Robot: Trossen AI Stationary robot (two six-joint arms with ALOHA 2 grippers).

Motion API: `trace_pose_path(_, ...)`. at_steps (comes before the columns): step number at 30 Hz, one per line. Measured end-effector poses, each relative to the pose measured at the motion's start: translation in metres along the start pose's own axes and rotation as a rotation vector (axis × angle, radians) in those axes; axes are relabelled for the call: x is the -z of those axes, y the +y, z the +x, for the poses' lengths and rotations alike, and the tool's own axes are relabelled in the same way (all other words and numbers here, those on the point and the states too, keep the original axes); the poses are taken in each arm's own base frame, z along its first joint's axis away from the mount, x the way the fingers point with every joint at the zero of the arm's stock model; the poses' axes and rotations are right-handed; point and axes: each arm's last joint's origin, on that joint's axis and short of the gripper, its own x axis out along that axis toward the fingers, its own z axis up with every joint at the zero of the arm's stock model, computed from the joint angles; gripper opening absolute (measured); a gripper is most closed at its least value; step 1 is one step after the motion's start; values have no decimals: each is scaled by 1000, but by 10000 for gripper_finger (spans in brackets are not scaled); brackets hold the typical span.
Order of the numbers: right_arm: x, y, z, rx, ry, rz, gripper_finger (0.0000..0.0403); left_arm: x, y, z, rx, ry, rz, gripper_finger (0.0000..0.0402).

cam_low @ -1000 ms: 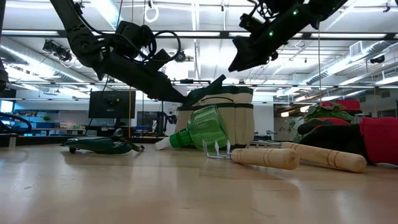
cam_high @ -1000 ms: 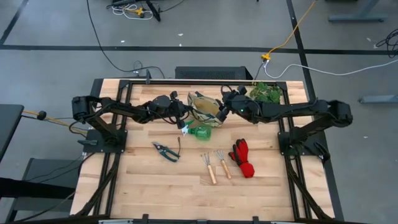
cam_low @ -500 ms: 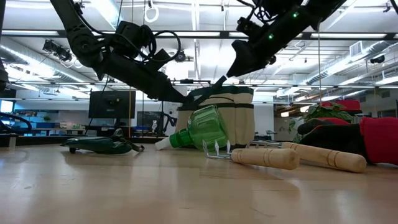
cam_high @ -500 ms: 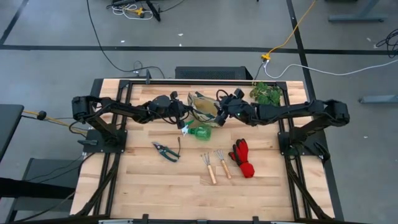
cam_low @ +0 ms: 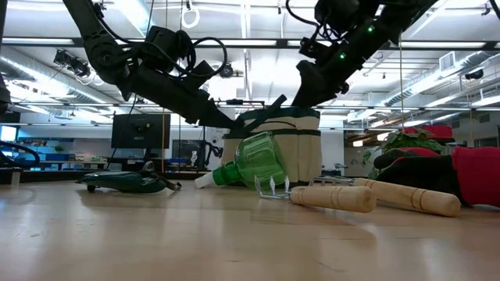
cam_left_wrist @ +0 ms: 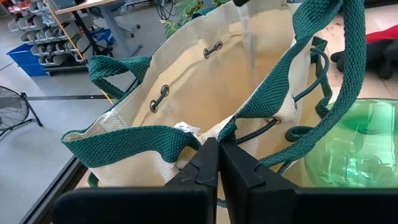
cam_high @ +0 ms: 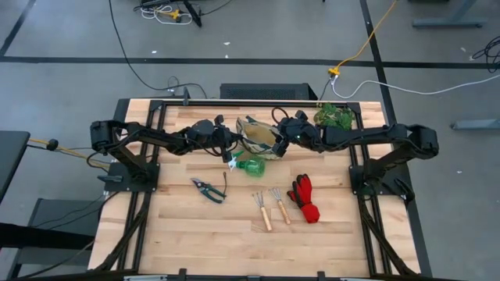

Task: Pick & Place Garden tools in Gardening bag
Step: Move the tool bag on the top center

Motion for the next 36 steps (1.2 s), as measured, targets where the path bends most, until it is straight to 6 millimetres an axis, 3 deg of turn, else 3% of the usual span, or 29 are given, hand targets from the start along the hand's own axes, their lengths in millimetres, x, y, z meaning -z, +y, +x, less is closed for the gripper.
trace_pose_path(8, 6, -5, 7, 8, 57, -7, 208, 0, 0, 0, 0, 0, 0, 14)
trace_pose_path(16, 15, -2, 26, -22, 108, 3, 207, 0, -1, 0, 8, -3, 1, 8)
trace_pose_path(20, 10, 0, 29, -40, 106, 7, 192, 0, -2, 0, 11, -3, 1, 13)
trace_pose_path(25, 0, 0, 27, -55, 81, 19, 144, 0, -2, 0, 11, -3, 1, 13)
trace_pose_path(33, 3, 1, 26, -98, 133, 3, 18, 0, -2, 0, 11, -3, -5, 14)
trace_pose_path(36, 4, 1, 26, -95, 139, 4, 10, 0, -2, 0, 11, -3, -5, 15)
